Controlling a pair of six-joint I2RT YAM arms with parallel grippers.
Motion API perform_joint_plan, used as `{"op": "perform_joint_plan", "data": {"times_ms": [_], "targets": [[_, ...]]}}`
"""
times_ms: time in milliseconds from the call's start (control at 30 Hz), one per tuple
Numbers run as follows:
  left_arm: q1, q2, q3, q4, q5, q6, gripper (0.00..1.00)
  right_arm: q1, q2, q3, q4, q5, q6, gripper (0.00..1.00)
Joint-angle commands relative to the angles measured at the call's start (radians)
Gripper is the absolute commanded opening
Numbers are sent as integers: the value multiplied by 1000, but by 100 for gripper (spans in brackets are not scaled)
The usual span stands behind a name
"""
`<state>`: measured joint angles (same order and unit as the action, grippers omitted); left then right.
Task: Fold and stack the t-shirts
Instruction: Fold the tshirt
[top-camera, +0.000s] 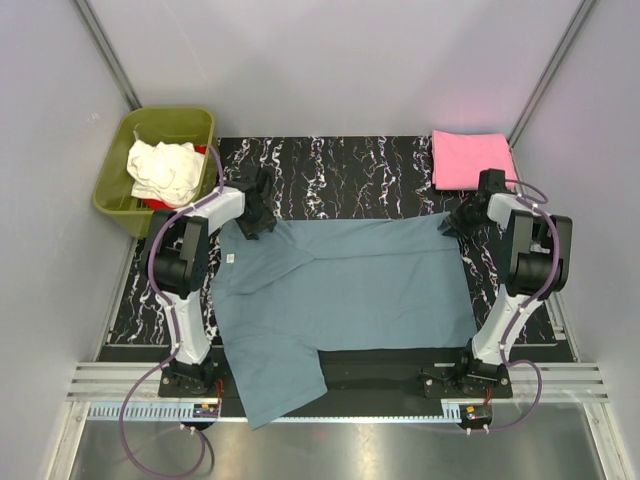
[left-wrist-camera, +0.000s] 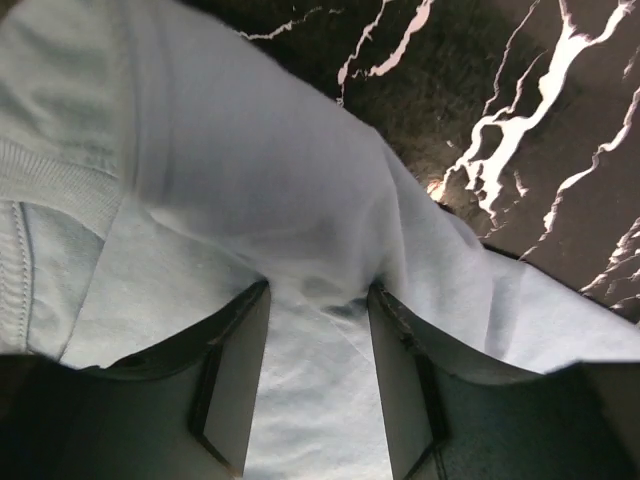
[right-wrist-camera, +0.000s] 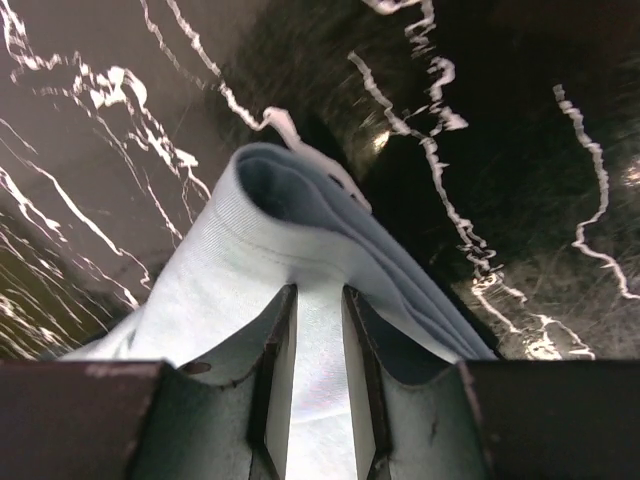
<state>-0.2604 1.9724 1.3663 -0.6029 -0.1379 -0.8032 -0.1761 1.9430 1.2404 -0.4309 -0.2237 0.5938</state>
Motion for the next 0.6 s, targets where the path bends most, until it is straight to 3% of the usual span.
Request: {"op": "perform_joint_plan", "data": {"times_ms": [0, 300, 467, 567], "targets": [[16, 17, -13, -69, -52, -80, 50, -37, 33, -48, 35, 115, 23, 32], [16, -3, -44, 67, 85, -316, 50, -79, -102, -182, 92, 221, 139, 33], [-2, 68, 78, 32, 106, -303, 49, -89, -148, -229, 124, 261, 186, 34], [-10, 60, 109, 8, 121, -249, 49, -97, -156, -208, 143, 166, 115, 37]]}}
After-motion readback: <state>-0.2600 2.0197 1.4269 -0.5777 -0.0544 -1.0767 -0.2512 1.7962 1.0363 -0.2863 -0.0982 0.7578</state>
